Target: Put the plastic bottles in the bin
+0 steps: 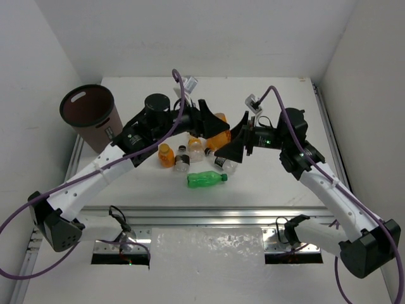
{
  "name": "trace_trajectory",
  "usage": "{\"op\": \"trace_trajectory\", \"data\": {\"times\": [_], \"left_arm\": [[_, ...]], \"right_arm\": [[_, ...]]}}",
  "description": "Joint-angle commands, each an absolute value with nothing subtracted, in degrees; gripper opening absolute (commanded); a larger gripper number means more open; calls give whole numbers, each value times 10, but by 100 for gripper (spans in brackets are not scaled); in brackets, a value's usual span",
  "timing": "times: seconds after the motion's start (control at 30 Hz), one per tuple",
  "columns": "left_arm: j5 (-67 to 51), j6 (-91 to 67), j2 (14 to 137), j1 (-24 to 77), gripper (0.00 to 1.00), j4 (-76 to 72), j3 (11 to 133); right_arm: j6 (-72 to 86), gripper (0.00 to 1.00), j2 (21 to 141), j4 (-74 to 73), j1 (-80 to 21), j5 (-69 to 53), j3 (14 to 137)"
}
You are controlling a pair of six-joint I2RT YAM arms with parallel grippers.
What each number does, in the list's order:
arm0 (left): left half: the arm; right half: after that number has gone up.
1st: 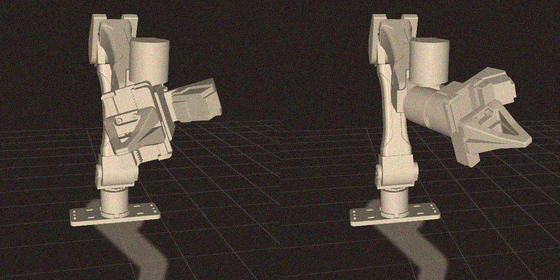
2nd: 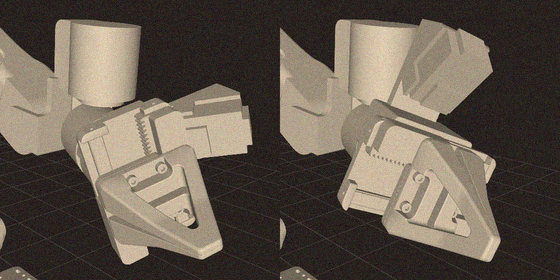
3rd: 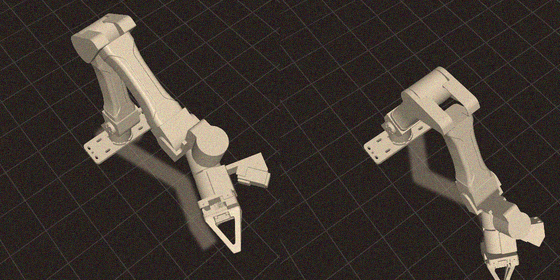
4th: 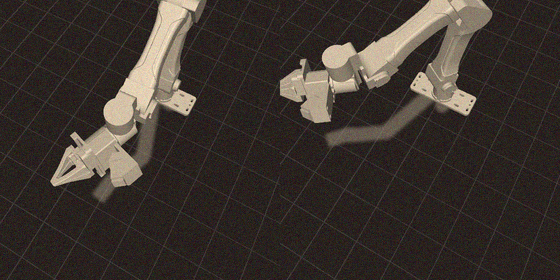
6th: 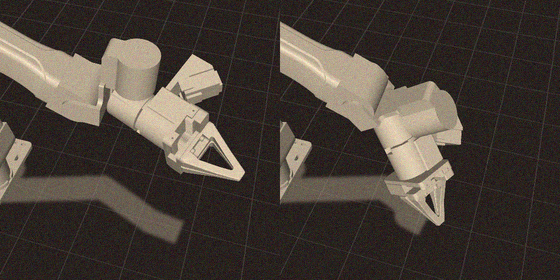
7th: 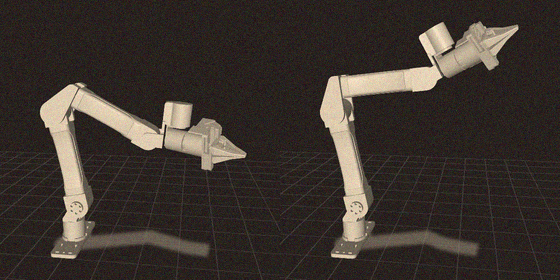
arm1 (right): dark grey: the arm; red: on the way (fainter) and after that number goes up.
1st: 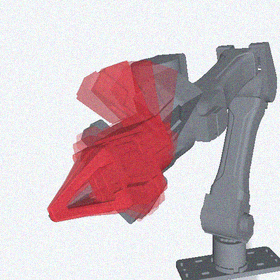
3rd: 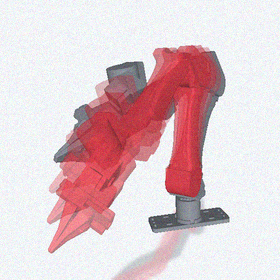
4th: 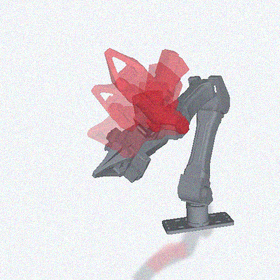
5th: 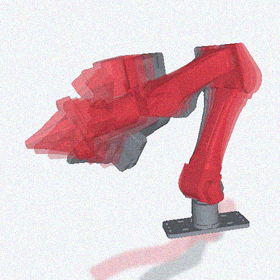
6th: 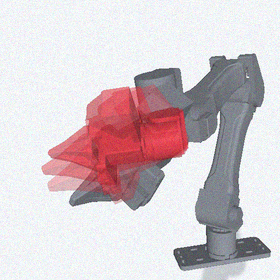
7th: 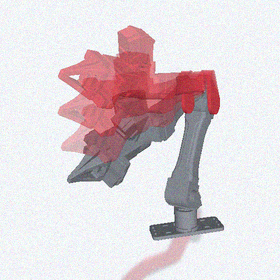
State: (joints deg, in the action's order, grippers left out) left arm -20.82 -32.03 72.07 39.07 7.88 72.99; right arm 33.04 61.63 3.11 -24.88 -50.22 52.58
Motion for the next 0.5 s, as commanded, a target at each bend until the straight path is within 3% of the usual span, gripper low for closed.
{"op": "trace_trajectory", "data": {"times": [0.0, 0.1, 0.27, 0.37, 0.47], "left_arm": [[-96, -303, 719, 389, 3, 113, 785], [77, -301, 716, 357, 2, 256, 877], [262, -307, 714, 169, 1, 377, 964], [320, -302, 741, 71, 2, 414, 1003], [349, -304, 790, -49, 8, 417, 1012]], "right_arm": [[338, 97, 584, 95, -254, -533, 521], [271, 99, 563, -9, -254, -417, 530], [231, 99, 541, -134, -253, -244, 527], [218, 99, 532, -151, -253, -236, 514], [217, 99, 521, -141, -253, -233, 486]]}}
